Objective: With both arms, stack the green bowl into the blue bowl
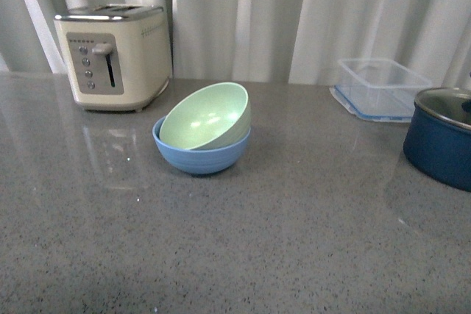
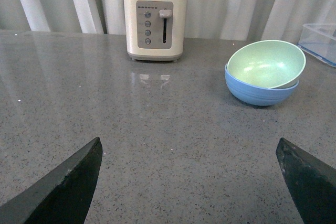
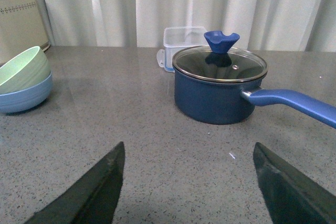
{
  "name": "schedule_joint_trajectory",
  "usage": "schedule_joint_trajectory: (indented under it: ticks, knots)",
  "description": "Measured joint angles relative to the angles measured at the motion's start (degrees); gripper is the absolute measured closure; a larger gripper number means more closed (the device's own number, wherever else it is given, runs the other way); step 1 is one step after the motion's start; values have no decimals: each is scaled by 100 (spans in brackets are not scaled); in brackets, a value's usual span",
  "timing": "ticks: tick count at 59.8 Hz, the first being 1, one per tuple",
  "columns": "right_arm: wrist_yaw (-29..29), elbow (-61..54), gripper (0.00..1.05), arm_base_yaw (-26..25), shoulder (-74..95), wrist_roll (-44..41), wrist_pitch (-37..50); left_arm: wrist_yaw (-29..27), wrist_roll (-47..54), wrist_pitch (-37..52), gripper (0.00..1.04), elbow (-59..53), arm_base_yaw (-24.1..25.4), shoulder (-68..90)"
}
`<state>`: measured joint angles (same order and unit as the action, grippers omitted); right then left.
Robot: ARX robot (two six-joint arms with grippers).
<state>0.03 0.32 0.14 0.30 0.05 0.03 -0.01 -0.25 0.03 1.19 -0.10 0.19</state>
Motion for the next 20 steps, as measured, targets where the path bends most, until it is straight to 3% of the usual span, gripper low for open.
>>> schedule_joint_trajectory:
  ticks: [5, 20]
  knots:
    - [0, 0, 8, 0, 0, 4, 0, 0, 0, 0, 7, 0, 0, 0]
    - [0, 0, 10, 0, 0, 4, 0, 0, 0, 0, 7, 0, 0, 0]
